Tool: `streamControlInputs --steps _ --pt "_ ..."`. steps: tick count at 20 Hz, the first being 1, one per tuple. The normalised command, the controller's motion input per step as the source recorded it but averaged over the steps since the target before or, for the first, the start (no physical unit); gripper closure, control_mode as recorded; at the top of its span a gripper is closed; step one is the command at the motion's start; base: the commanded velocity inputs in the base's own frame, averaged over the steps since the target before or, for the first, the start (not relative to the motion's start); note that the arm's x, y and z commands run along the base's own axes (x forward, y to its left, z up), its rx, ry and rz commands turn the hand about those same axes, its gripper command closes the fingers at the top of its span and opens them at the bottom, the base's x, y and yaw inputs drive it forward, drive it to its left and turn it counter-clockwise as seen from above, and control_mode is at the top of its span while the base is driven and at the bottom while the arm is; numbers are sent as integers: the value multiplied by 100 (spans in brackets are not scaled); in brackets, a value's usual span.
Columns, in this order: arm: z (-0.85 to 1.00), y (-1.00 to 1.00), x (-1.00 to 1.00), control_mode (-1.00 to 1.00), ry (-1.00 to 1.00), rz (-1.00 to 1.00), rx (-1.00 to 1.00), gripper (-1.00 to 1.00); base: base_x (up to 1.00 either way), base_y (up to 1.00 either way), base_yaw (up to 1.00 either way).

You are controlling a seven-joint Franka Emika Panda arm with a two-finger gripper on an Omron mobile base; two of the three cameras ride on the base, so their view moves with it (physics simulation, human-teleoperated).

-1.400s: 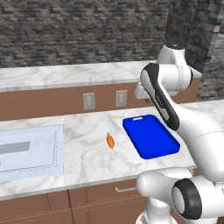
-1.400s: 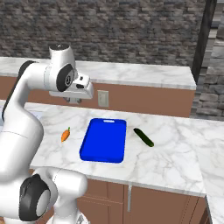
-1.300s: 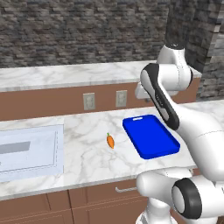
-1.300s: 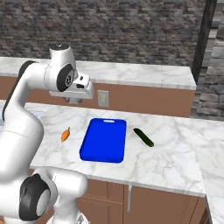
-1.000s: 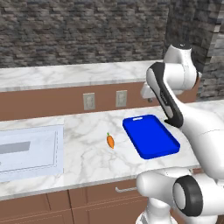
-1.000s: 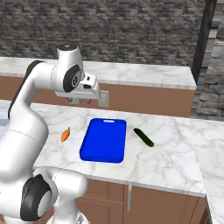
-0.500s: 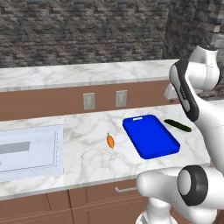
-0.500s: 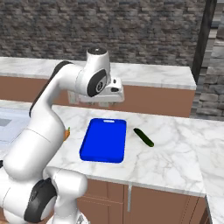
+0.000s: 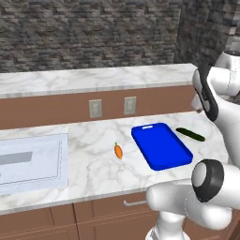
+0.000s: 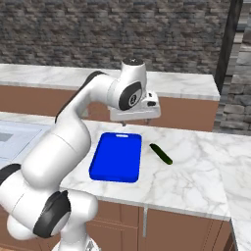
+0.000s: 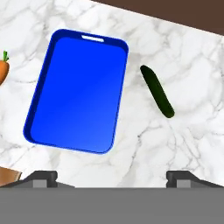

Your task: Place the two vegetables and bowl onto the tray for setting up a vegetable dip station.

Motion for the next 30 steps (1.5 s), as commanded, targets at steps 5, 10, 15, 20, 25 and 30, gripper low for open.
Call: streamControlInputs --steps 5,10,15,20,25,30 --pt "-21 -29 32 -100 8 2 -3 -100 0 0 0" --pt "-54 -27 34 -100 1 1 -1 -100 0 0 0" --pt "-56 -20 41 -100 0 0 0 -100 0 0 0" --pt "-52 -13 49 -100 0 0 0 -100 0 0 0" --pt "-42 -18 50 -100 0 0 0 -100 0 0 0" --pt "-45 -6 41 -100 0 0 -3 -100 0 0 0"
